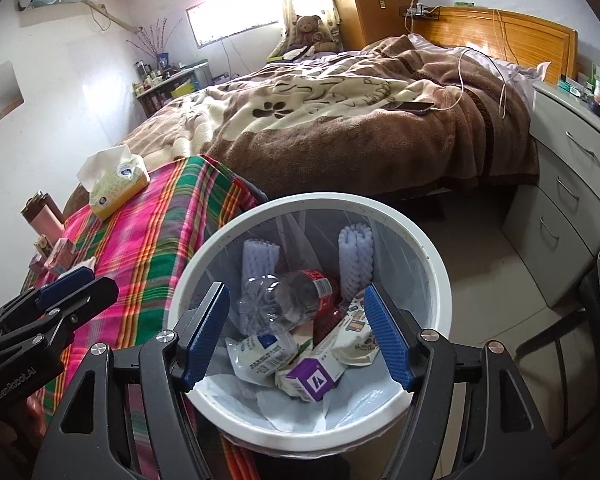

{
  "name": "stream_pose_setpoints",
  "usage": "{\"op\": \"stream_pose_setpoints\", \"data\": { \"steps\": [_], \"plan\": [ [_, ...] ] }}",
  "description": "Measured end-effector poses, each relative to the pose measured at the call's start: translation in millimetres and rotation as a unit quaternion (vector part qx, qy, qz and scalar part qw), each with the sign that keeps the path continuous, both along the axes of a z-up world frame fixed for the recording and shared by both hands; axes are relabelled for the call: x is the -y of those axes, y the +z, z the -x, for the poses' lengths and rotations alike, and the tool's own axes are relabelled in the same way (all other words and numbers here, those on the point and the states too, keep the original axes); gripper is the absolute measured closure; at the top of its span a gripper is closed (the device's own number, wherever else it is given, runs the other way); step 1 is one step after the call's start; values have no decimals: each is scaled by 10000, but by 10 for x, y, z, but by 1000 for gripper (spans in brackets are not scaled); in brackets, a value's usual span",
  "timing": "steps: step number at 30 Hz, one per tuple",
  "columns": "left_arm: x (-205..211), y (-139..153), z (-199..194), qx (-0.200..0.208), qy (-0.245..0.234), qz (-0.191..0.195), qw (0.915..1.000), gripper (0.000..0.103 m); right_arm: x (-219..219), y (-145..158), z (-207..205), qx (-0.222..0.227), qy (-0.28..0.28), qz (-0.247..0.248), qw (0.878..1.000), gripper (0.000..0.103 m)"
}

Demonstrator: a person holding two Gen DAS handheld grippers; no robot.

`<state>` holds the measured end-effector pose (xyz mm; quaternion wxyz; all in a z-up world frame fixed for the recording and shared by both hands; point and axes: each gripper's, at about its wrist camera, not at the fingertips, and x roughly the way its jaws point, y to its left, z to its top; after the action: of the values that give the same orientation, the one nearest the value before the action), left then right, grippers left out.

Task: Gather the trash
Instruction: 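Move both grippers back toward the white towel on the cloth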

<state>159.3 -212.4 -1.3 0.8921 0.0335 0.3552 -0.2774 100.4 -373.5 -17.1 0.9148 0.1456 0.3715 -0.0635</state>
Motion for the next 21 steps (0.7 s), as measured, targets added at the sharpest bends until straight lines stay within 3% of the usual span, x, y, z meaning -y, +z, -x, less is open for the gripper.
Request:
{"op": "stream_pose_setpoints", "data": {
  "steps": [21],
  "plan": [
    [-752, 88, 106, 170, 608, 23, 9980, 51, -477, 107, -12, 258, 385, 32, 9989, 32]
  ]
}}
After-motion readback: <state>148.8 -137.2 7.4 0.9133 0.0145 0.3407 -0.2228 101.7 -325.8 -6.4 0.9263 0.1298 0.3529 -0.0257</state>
